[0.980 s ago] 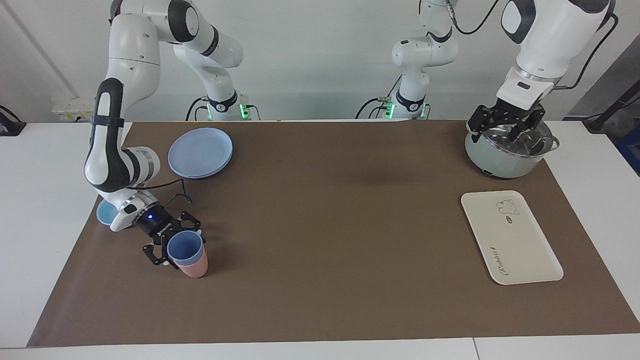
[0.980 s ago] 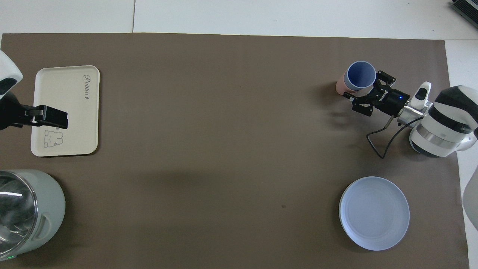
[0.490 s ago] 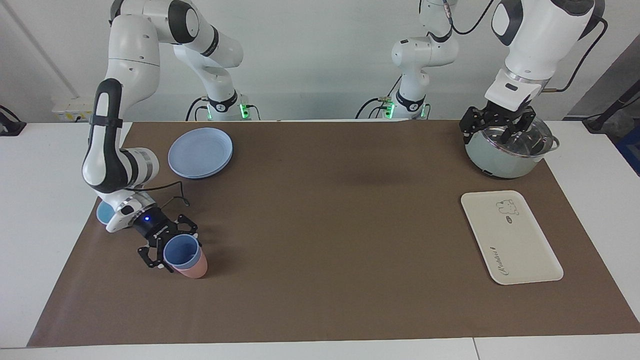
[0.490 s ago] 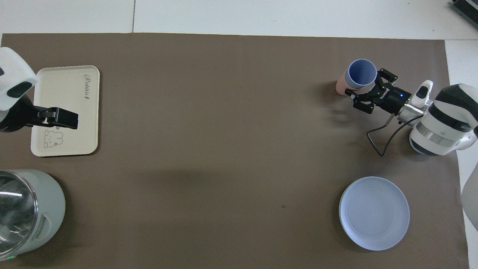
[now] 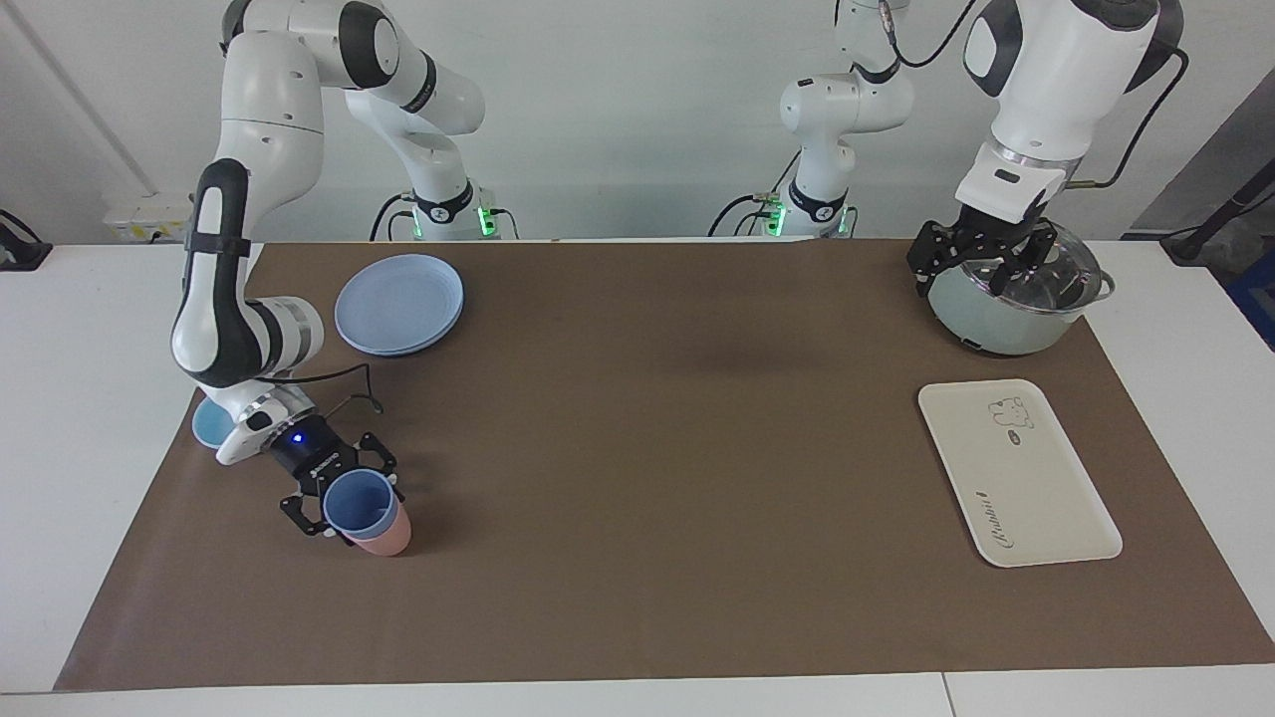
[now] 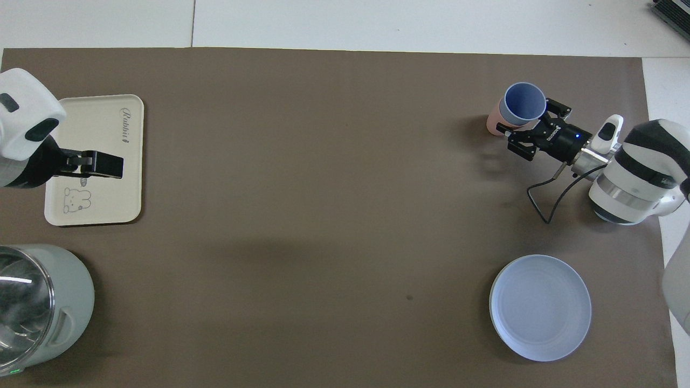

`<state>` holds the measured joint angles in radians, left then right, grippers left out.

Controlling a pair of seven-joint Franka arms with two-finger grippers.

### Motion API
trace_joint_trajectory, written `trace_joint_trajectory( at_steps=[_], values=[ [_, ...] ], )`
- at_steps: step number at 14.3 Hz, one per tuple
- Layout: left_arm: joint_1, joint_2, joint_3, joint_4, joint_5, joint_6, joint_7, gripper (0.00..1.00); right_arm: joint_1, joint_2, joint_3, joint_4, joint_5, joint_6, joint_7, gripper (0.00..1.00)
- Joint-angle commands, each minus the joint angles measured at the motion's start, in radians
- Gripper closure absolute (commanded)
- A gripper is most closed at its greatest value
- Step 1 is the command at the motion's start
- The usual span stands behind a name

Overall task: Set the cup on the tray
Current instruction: 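Lift the cup with the right gripper while the left gripper reaches toward it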

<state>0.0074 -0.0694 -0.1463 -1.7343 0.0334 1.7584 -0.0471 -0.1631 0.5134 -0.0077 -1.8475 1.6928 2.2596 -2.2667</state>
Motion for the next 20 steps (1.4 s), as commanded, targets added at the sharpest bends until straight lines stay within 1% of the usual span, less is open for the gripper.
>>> trace_joint_trajectory(
  at_steps=[1,2,4,5,6,8,10,11,12,13,14,15,17,18,20],
  values=[
    [-0.018,-0.032,0.010,-0.042,-0.006,0.032,-0.016,0.00,0.008,0.002,0.005,0.034,0.011,0.020,0.059,1.00],
    [-0.017,-0.032,0.010,-0.042,-0.007,0.033,-0.013,0.03,0.017,-0.024,0.005,0.028,0.007,0.047,0.074,1.00],
    [-0.018,-0.032,0.010,-0.045,-0.007,0.045,-0.017,0.04,0.053,-0.113,0.005,-0.005,-0.066,0.106,0.148,1.00],
    [-0.018,-0.029,0.010,-0.045,-0.009,0.097,-0.019,0.00,0.091,-0.172,0.005,-0.030,-0.126,0.151,0.220,1.00],
    [-0.024,-0.026,0.008,-0.045,-0.032,0.119,-0.030,0.00,0.126,-0.223,0.003,-0.047,-0.207,0.178,0.304,1.00],
    [-0.030,-0.015,0.010,-0.045,-0.123,0.148,-0.056,0.00,0.198,-0.285,0.003,-0.055,-0.377,0.189,0.447,1.00],
    [-0.030,0.019,0.010,-0.045,-0.251,0.176,-0.068,0.01,0.259,-0.318,0.003,-0.052,-0.517,0.189,0.563,1.00],
    [-0.032,0.035,0.010,-0.045,-0.313,0.214,-0.079,0.02,0.292,-0.334,0.003,-0.052,-0.591,0.189,0.617,1.00],
    [-0.032,0.049,0.010,-0.044,-0.388,0.248,-0.089,0.02,0.334,-0.351,0.000,-0.052,-0.652,0.195,0.674,1.00],
    [-0.044,0.069,0.010,-0.041,-0.491,0.288,-0.092,0.02,0.376,-0.369,0.000,-0.053,-0.724,0.218,0.755,1.00],
    [-0.064,0.086,0.010,-0.040,-0.574,0.341,-0.093,0.02,0.414,-0.386,0.000,-0.053,-0.810,0.233,0.841,1.00],
    [-0.095,0.118,0.010,-0.039,-0.643,0.416,-0.103,0.02,0.447,-0.394,-0.002,-0.053,-0.914,0.236,0.919,1.00],
    [-0.185,0.187,0.010,-0.030,-0.778,0.589,-0.112,0.05,0.496,-0.420,0.002,-0.053,-1.077,0.232,1.053,1.00],
    [-0.223,0.209,0.010,-0.028,-0.835,0.665,-0.112,0.05,0.514,-0.426,0.002,-0.053,-1.120,0.232,1.100,1.00],
    [-0.266,0.227,0.010,-0.024,-0.880,0.699,-0.109,0.06,0.543,-0.428,0.002,-0.053,-1.166,0.232,1.159,1.00]
  ],
)
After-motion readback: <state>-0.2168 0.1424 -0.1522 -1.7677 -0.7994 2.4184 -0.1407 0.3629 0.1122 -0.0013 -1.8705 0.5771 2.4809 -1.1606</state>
